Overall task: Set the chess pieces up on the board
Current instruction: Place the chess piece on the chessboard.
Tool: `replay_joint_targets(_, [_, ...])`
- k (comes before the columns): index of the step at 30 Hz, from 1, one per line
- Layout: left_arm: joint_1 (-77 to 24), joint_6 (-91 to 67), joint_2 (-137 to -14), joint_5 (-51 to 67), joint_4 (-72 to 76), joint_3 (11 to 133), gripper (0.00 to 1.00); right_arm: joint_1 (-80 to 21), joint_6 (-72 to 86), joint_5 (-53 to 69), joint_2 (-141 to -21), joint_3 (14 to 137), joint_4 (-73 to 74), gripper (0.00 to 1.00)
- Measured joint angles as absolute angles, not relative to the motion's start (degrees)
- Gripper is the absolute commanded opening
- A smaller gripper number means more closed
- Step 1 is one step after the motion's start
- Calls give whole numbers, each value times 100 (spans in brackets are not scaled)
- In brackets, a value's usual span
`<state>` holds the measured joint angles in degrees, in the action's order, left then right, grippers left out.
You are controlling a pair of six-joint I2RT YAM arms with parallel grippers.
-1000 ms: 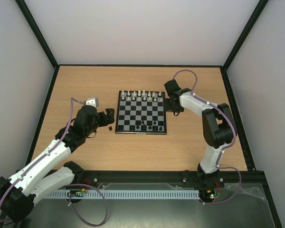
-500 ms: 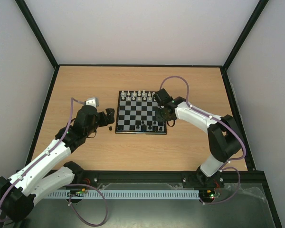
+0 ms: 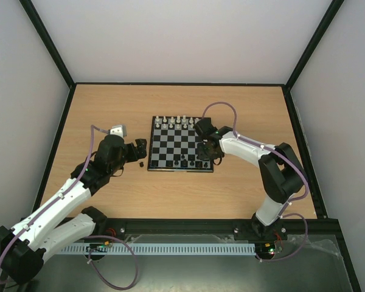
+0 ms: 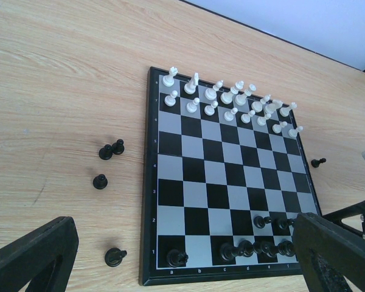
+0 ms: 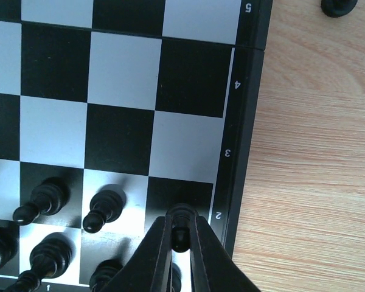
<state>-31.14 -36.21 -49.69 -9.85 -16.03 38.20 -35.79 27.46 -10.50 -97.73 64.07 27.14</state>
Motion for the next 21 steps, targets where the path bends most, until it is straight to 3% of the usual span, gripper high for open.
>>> replay_joint_targets(15, [-3114, -3621, -4971, -982, -1601, 3820, 100, -3603, 2751, -980, -9874, 6344, 2685, 16])
replay_joint_targets(21, [-3114, -3621, -4971, -985, -1599, 3820, 99, -3603, 2766, -967, -9874, 6344, 2681, 37])
